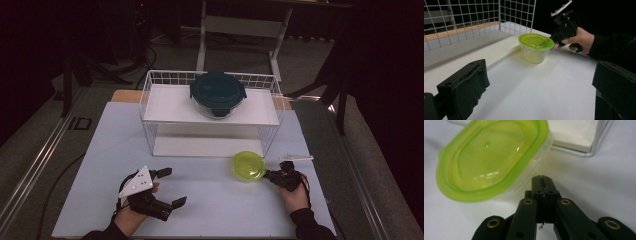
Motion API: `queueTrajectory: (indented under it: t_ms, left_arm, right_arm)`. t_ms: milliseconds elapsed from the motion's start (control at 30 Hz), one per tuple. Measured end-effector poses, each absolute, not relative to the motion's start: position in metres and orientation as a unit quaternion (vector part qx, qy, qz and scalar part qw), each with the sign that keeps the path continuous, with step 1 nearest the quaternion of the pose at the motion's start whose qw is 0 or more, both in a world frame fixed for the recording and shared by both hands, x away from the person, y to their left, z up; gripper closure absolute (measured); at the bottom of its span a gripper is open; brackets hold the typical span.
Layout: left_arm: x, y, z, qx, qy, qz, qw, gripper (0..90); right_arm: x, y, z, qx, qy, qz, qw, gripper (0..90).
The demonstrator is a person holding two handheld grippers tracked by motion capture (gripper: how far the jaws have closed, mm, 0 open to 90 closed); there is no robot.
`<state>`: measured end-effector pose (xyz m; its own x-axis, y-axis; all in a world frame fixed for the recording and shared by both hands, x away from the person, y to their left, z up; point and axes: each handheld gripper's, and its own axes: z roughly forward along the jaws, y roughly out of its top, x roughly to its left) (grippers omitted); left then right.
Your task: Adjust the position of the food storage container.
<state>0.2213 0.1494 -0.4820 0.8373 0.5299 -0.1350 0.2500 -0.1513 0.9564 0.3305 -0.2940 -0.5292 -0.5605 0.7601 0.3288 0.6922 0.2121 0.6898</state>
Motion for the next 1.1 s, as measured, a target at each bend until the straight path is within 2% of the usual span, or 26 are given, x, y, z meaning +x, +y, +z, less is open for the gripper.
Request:
queueTrajectory:
  t_ms: [267,1100]
  left_arm:
    - [0.221,0.149,-0.483,0.751,0.259,0.115,0.596,0.0]
    - [0.221,0.149,-0.483,0.752,0.257,0.112,0.596,0.0]
  right_arm:
    - [0.336,-0.285,-0.530,0.464,0.778,0.422,0.035,89.9]
    - [0.340,-0.221,-0.533,0.418,0.801,0.428,-0.007,90.0]
